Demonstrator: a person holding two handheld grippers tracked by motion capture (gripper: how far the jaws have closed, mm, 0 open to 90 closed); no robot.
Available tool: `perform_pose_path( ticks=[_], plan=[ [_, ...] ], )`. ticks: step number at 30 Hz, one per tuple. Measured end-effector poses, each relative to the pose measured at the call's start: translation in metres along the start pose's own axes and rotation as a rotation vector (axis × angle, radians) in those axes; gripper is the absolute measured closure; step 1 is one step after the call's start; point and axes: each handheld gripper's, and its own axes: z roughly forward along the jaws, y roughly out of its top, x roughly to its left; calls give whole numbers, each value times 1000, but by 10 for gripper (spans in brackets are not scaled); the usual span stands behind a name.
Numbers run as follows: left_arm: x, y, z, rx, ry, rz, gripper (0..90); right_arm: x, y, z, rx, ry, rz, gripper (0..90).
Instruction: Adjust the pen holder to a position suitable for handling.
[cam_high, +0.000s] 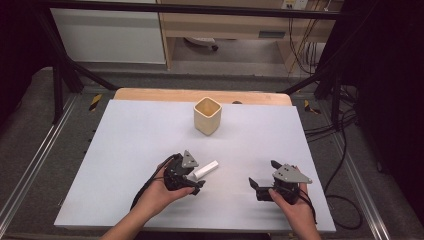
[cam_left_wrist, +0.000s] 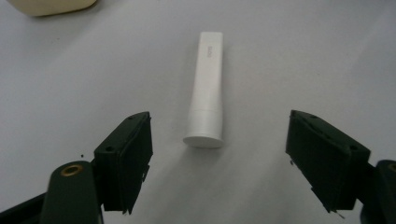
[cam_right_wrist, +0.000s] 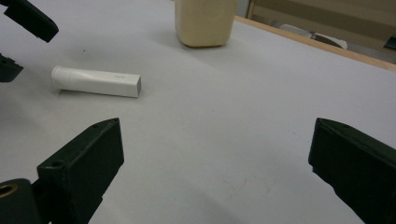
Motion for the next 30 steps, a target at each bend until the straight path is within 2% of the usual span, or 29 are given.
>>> perform_pose_path(
  ticks=[6, 9, 12, 19, 21, 23, 24, 28, 30],
  plan=[
    [5, 0, 12, 16, -14, -16, 334, -1, 0, 2, 5, 4, 1, 37],
    [6, 2, 17, 29, -18, -9, 375, 0, 0, 2, 7, 9, -4, 37],
    [7, 3, 32, 45, -10, -10, 428, 1, 1, 2, 10, 11, -13, 36],
    [7, 8, 46, 58, -18, -7, 522, 0, 1, 1, 6, 12, -8, 35],
    [7, 10, 47, 53, -28, -7, 601, 0, 1, 1, 6, 14, -9, 35],
    [6, 12, 48, 58, -30, 4, 627, 0, 1, 1, 8, 15, -12, 34],
    [5, 13, 48, 62, -36, 25, 667, 0, 1, 0, 9, 16, -13, 34],
    [2, 13, 48, 61, -25, 53, 673, 0, 1, 1, 10, 21, -17, 33],
    [5, 8, 48, 30, -38, 51, 677, 1, 1, 0, 9, 23, -19, 33]
  ],
)
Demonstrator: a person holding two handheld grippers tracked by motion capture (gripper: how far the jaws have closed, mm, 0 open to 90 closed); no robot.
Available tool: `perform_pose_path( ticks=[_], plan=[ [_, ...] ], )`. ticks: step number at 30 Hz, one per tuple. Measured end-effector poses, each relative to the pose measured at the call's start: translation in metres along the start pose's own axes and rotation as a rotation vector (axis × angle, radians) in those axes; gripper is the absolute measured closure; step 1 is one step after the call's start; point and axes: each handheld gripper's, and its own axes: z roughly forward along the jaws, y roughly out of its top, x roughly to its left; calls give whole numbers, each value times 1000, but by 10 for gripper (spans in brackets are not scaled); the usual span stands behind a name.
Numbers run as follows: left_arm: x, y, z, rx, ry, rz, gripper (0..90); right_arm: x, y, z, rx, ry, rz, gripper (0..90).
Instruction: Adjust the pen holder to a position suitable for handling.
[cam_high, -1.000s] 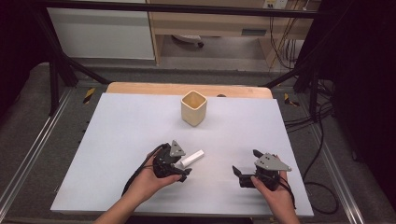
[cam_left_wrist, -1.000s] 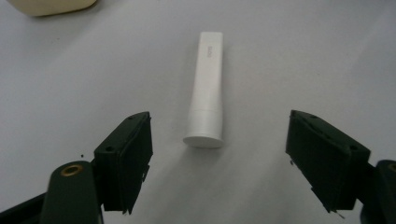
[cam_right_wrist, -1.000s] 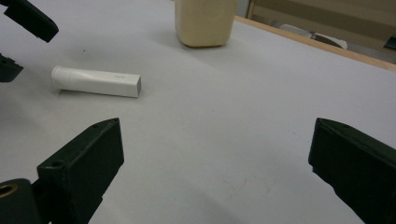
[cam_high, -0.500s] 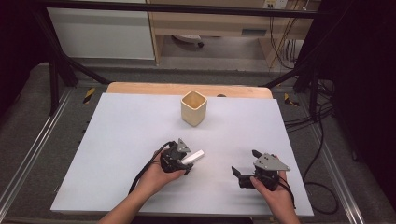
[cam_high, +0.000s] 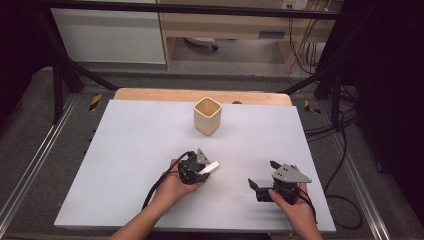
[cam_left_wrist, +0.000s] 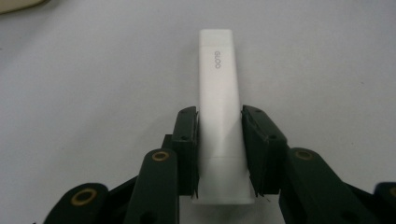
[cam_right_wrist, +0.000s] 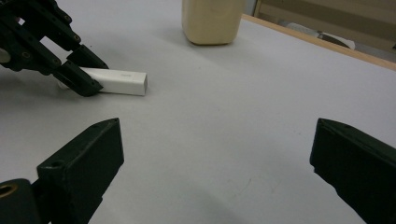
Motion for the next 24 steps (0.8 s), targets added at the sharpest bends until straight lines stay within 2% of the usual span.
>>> perform_pose_path(
  ticks=[1, 3, 6, 7, 9, 10, 11, 12, 14, 15, 18, 19, 20, 21, 23, 24],
  plan=[
    [0, 0, 0, 0, 0, 0, 678, 0, 0, 0, -4, 3, 2, 32],
    [-1, -5, -1, -38, 5, 9, 679, 1, 0, 0, -1, 6, 6, 30],
    [-4, -17, -10, -109, 23, -37, 680, 2, 0, -1, 18, 4, 4, 30],
    [-4, -17, -10, -109, 23, -37, 680, 3, 1, -2, 12, 2, 9, 30],
    [-6, -23, -19, -147, 35, -44, 680, 4, 2, -2, 3, 4, 7, 31],
    [-7, -28, -29, -174, 51, -34, 680, 6, 5, -2, -15, 4, 19, 31],
    [-7, -28, -29, -174, 51, -34, 680, 7, 7, -2, -24, -1, 30, 32],
    [-7, -31, -40, -196, 61, -24, 681, 8, 11, -1, -28, -5, 39, 35],
    [-7, -32, -45, -208, 65, -24, 681, 9, 16, 0, -30, -12, 44, 40],
    [-7, -33, -50, -221, 70, -28, 680, 11, 28, 0, -37, -22, 39, 44],
    [-9, -39, -68, -269, 74, -42, 680, 15, 49, 1, -69, -23, 72, 44],
    [-9, -39, -68, -269, 74, -42, 680, 15, 49, 1, -69, -23, 72, 44],
    [-10, -41, -72, -288, 78, -46, 681, 16, 63, 4, -99, -38, 82, 41],
    [-11, -47, -76, -329, 81, -63, 680, 16, 69, 5, -117, -42, 97, 39],
    [-11, -50, -76, -347, 80, -61, 681, 16, 76, 7, -137, -44, 108, 38],
    [-9, -51, -73, -368, 76, -64, 680, 12, 87, 12, -174, -39, 122, 39]
  ],
)
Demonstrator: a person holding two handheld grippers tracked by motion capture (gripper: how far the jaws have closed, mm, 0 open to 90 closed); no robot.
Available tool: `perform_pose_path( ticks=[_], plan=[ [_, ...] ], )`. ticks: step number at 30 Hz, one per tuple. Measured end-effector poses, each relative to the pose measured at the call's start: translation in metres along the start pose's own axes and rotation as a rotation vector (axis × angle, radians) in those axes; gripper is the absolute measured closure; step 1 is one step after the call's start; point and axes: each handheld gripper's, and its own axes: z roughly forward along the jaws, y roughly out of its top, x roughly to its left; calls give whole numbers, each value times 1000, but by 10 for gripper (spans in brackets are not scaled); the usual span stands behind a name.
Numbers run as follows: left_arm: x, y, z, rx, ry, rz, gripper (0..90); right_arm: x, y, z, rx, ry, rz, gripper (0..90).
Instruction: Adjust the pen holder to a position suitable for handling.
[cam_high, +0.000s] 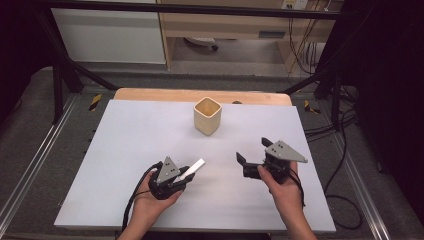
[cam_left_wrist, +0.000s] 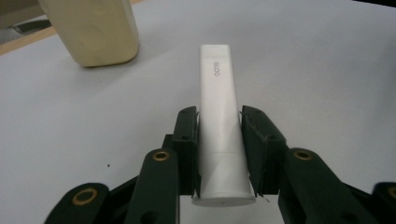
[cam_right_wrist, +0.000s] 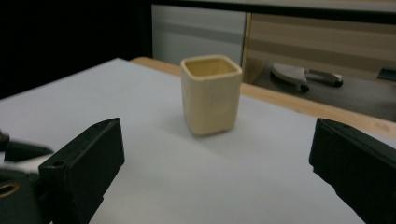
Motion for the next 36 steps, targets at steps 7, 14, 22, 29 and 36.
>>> perform_pose_path(
  ticks=[7, 14, 22, 29, 36],
  plan=[
    [3, -1, 1, -47, -2, -18, 681, 1, -2, 22, -31, 13, 25, 42],
    [2, -2, -2, -88, 26, -38, 681, 15, -28, 23, -3, 37, 75, 33],
    [2, -3, -4, -119, 41, -48, 680, 36, -30, 30, 9, 85, 62, 22],
    [10, -4, -9, -152, 51, -81, 680, 49, -30, 33, 25, 134, 86, 19],
    [3, -4, -11, -182, 62, -98, 680, 61, -29, 32, 23, 196, 80, 51]
  ],
)
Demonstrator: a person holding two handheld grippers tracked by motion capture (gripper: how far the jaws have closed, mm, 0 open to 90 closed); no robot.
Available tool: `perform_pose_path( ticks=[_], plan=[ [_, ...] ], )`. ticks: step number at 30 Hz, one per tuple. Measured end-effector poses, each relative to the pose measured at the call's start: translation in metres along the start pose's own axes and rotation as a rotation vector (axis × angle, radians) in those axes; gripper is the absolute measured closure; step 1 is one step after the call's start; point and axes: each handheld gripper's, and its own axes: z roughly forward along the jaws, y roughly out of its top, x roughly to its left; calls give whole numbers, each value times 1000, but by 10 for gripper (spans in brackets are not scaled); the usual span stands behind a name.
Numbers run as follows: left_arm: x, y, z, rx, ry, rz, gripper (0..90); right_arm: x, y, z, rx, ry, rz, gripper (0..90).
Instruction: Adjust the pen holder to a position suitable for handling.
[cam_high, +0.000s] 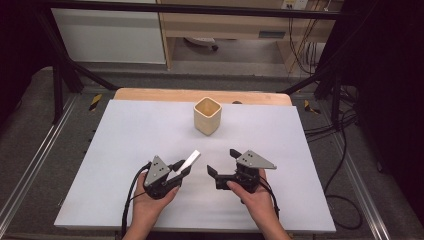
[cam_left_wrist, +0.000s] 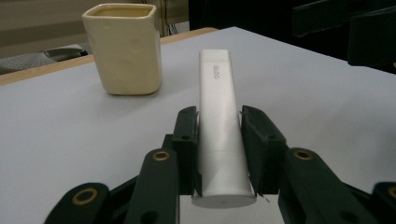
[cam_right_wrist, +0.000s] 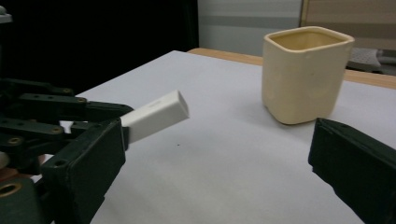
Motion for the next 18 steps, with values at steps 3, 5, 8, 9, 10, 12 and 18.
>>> perform_pose_path(
  ticks=[3, 5, 8, 9, 10, 12, 18],
  plan=[
    [-3, 0, 3, -6, -2, 0, 680, 4, 1, 1, -7, 17, 15, 66],
    [-4, 0, 3, -4, -4, 6, 680, 6, 2, 1, -14, 32, 27, 74],
    [-9, 0, 4, -7, -10, 23, 680, 9, 2, 2, -28, 65, 65, 99],
    [-11, 0, 4, -9, -12, 27, 681, 10, 3, 2, -33, 73, 71, 109],
    [-12, 0, 4, -13, -13, 29, 680, 11, 3, 1, -37, 81, 73, 119],
    [-15, 1, 5, -18, -11, 43, 681, 12, 3, 1, -40, 85, 76, 130],
    [-20, 1, 6, -27, -11, 56, 681, 7, 2, 0, -52, 101, 117, 186]
  ],
)
